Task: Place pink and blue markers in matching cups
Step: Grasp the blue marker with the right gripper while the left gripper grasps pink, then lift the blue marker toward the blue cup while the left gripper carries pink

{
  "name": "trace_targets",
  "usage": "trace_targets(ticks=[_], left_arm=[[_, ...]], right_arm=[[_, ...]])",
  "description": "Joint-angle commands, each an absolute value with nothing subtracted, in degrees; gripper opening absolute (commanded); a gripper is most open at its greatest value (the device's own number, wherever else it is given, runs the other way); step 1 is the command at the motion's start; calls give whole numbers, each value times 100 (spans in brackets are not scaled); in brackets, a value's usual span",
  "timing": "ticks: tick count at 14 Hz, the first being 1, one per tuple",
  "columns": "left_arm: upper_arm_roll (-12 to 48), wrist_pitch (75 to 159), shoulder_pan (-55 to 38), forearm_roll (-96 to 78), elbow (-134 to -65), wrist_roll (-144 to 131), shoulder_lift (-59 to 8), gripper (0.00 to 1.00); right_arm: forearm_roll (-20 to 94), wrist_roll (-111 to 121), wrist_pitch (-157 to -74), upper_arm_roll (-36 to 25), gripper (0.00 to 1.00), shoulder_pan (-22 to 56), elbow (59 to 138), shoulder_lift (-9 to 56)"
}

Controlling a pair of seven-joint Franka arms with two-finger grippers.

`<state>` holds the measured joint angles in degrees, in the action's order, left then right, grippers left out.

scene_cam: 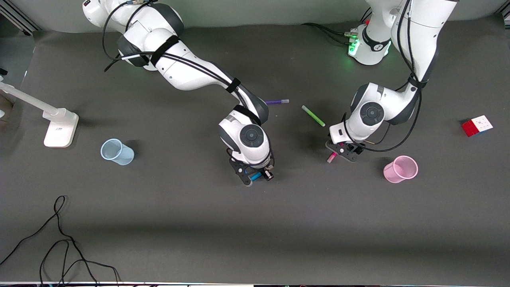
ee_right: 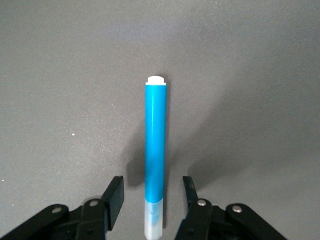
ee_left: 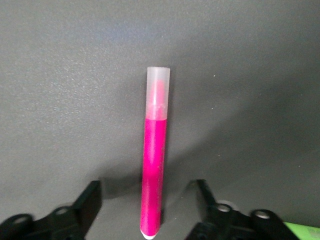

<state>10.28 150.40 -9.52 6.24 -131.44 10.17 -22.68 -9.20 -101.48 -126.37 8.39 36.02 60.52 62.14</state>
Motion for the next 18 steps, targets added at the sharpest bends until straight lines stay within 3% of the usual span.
trace_targets(ticks=[1, 3, 4, 5, 6, 10, 12, 15, 18], left_arm=[[967, 15108, -1028, 756, -13166, 853, -2259, 55], [967, 15091, -1028, 756, -13166, 774, -2250, 33], [967, 15073, -1020, 756, -13157, 773, -2241, 22], [967, 15056, -1020, 756, -13149, 730, -2233, 14], [967, 15047, -1020, 756, -13148, 582, -2224, 2], [967, 14994, -1002, 756, -13113, 492, -2163, 0], [967, 14540, -958, 747, -12974, 309, -1917, 0], [967, 12839, -714, 695, -12168, 202, -1469, 0], [976, 10668, -335, 467, -10658, 290, -1397, 0]], right_arm=[[-1072, -10257, -12656, 791, 42, 3665, 5748, 6477], [-1081, -10257, -12665, 791, 35, 3665, 5748, 6495], [-1081, -10257, -12665, 791, 24, 3665, 5748, 6495], [-1081, -10257, -12656, 791, 4, 3656, 5748, 6478], [-1081, -10257, -12639, 782, 0, 3656, 5748, 6443], [-1037, -10231, -12060, 589, 0, 3595, 5739, 5900], [-932, -10213, -11621, 606, 0, 3420, 5757, 5460], [-65, -10021, -10840, 633, 0, 2841, 5783, 4687], [1112, -8812, -9602, 615, 0, 1964, 5888, 3905]])
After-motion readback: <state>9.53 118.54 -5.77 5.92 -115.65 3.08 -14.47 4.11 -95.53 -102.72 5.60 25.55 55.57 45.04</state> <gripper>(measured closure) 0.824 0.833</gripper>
